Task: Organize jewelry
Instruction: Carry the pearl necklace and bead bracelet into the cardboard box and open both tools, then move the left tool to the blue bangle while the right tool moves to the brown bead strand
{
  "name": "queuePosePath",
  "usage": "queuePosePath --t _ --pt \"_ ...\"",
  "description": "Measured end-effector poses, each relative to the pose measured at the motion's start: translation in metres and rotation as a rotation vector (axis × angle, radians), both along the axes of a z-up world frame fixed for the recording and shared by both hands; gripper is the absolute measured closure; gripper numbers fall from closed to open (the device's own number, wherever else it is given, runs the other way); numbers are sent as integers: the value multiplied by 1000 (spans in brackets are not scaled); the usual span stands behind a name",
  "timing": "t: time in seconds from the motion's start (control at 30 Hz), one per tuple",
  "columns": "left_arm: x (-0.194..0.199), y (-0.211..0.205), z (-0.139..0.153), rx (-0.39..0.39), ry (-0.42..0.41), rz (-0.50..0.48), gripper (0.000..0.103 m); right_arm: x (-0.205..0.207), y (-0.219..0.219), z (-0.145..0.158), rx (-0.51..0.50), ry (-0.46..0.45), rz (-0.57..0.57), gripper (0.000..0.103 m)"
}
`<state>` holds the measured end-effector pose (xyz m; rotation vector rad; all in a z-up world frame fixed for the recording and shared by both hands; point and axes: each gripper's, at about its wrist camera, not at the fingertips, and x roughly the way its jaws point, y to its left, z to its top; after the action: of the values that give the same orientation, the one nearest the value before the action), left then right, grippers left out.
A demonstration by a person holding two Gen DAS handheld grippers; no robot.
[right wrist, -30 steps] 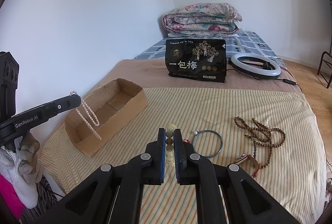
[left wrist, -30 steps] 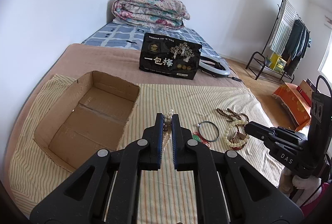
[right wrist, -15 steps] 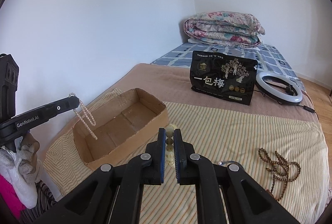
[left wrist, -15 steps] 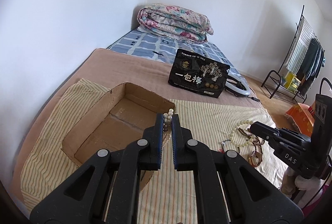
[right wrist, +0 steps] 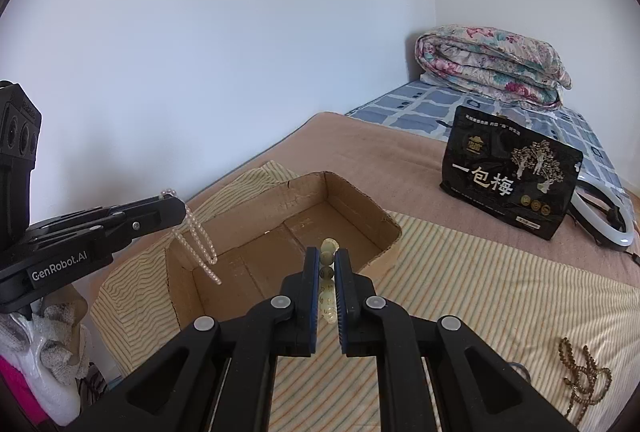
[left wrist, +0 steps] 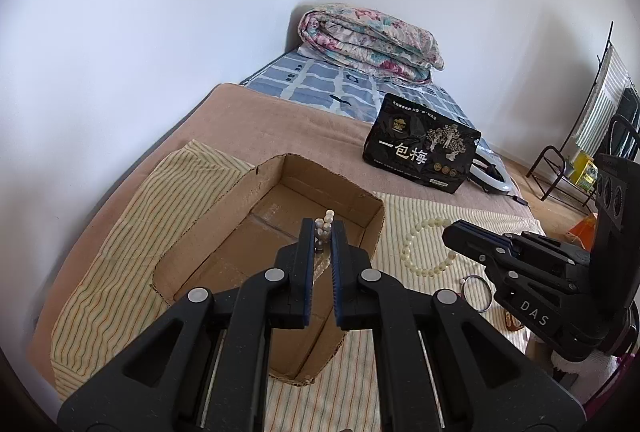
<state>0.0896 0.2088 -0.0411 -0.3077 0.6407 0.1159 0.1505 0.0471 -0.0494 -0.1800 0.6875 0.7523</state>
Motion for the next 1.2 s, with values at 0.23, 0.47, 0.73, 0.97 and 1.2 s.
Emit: queuePosePath --t 0.23,0.47,0.73,0.97,1.2 --pt "4 9 -7 0 36 40 98 15 30 -16 8 36 32 98" --pt "13 15 -17 -22 91 57 98 30 45 -32 -1 67 38 95" --pt "14 14 -18 5 93 83 79 34 39 -31 6 63 2 70" --pt "13 14 -16 4 94 96 79 32 28 -27 4 53 -24 61" --pt "13 0 -12 41 86 85 79 26 7 -18 2 18 -72 40"
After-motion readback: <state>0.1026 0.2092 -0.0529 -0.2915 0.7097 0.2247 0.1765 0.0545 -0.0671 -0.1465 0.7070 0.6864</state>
